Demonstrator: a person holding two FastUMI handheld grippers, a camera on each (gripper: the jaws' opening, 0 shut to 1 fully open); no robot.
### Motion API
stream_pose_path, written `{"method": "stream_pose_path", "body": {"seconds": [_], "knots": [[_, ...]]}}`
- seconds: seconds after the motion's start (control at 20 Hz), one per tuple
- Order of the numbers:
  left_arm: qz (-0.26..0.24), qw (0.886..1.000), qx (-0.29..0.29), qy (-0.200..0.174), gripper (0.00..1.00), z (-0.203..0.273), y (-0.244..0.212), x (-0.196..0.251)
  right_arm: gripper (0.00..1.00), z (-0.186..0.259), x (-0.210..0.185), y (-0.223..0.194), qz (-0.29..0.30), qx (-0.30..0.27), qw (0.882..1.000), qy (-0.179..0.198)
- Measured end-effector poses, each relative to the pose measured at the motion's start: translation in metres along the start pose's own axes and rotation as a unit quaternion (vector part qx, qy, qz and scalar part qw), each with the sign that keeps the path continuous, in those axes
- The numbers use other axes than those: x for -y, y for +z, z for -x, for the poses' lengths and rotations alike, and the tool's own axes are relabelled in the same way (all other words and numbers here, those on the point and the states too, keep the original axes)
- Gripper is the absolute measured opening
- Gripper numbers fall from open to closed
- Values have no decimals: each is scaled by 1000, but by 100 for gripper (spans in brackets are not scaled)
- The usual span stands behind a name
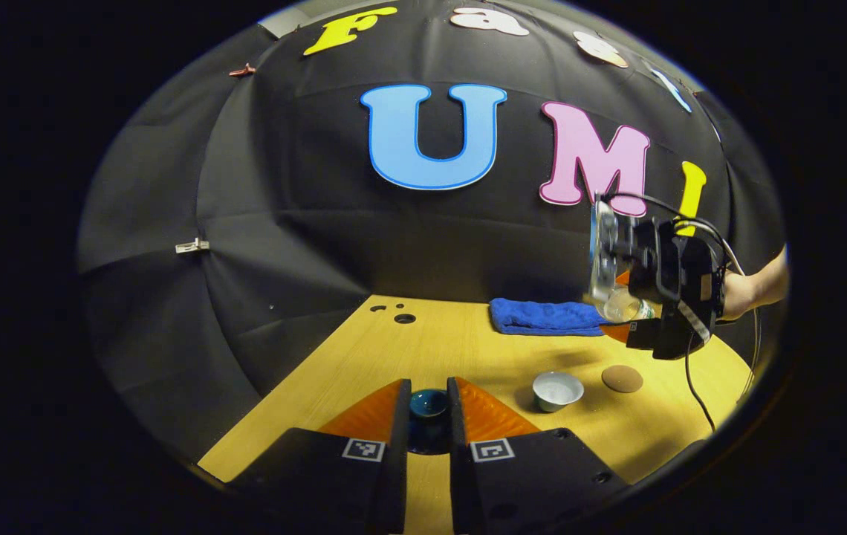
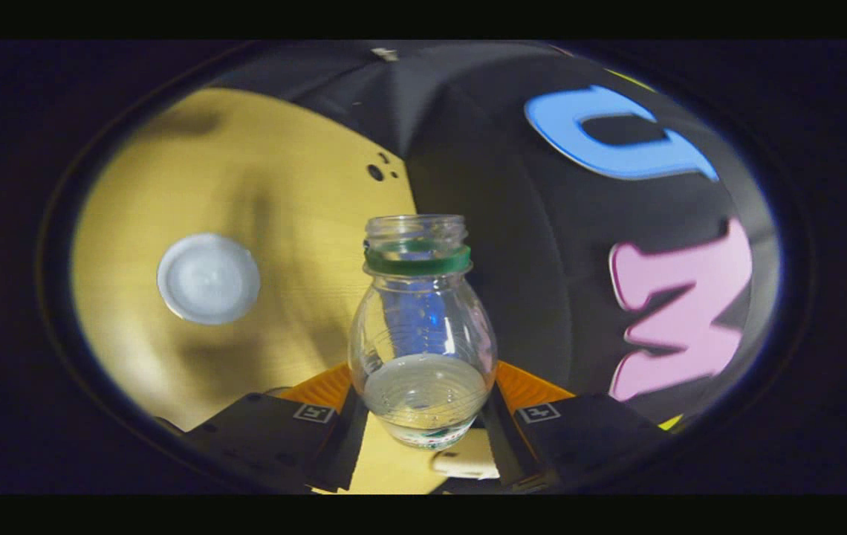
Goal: Open the teacup lid with one hand, grasp the water bottle and pour water into the teacup with the other hand; after pouring, place the water bottle on the coaster and then close the teacup lid.
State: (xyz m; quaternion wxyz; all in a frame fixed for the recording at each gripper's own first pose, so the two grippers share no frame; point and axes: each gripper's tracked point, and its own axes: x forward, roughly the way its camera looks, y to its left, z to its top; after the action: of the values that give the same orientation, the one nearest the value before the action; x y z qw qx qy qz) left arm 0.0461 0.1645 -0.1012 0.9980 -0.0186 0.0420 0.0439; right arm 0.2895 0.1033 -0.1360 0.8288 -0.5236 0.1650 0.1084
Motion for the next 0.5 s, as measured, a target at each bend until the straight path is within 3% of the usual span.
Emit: {"method": "stream_pose_path", "body": {"seconds": [0.1, 0.2, 0.35, 0.5], "knots": [[5, 1000, 9, 4, 28, 2, 10, 4, 74, 14, 12, -5, -81, -17, 997, 6], [18, 1000, 9, 3, 28, 4, 13, 13, 74, 12, 18, -15, -175, -27, 984, 15], [28, 1000, 3, -3, 24, 2, 12, 26, 74, 17, 33, -15, -327, 1, 944, 36], [24, 1000, -3, -12, 28, -3, 10, 38, 73, 17, 40, -15, -432, 55, 899, 54]]}}
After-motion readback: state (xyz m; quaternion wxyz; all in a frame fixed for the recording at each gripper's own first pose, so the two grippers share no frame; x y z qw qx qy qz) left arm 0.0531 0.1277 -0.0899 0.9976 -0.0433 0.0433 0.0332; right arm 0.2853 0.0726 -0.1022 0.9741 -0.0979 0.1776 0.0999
